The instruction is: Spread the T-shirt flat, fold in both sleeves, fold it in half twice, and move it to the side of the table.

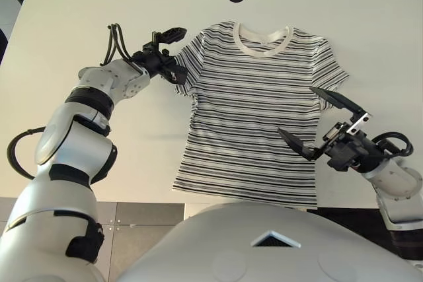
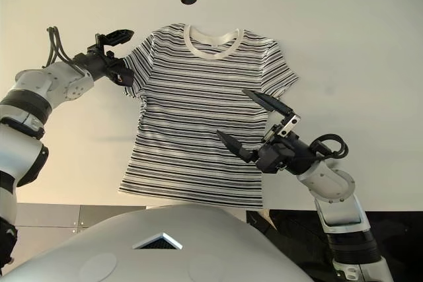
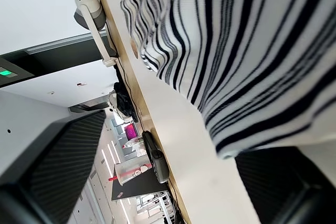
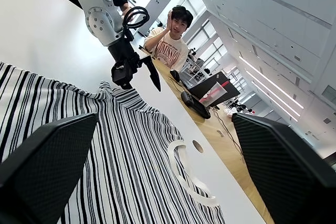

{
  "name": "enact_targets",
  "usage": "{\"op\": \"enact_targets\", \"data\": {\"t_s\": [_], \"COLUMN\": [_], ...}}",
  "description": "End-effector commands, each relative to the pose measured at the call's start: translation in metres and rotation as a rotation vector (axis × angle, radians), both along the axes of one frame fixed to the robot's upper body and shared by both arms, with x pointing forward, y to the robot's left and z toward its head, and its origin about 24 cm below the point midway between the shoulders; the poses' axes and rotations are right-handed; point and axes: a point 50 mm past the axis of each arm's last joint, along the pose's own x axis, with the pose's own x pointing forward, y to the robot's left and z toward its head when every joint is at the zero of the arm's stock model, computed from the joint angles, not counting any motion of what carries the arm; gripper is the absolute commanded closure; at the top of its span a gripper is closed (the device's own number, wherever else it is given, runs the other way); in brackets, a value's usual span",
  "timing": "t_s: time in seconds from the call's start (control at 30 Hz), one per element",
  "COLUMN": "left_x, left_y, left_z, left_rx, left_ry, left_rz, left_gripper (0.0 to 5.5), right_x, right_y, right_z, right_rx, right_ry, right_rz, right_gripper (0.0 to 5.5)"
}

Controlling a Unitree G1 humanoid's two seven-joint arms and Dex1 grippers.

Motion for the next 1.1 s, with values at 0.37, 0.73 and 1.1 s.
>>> {"op": "enact_targets", "data": {"t_s": [0.37,0.73,1.1], "left_x": [-0.035,-0.034,-0.037], "left_y": [0.013,0.015,0.004], "left_z": [-0.04,-0.042,-0.025], "left_rx": [0.13,0.118,-0.15], "left_ry": [0.212,0.198,0.047], "left_rz": [-0.017,0.03,0.046], "left_gripper": [3.67,5.26,5.39], "right_x": [0.001,0.001,0.01], "right_y": [0.001,0.003,0.004], "right_z": [-0.006,-0.006,-0.003], "right_rx": [-0.001,0.019,0.086], "right_ry": [0.021,0.029,0.026], "right_rz": [0.007,0.022,0.001], "right_gripper": [0.78,0.78,0.78]}}
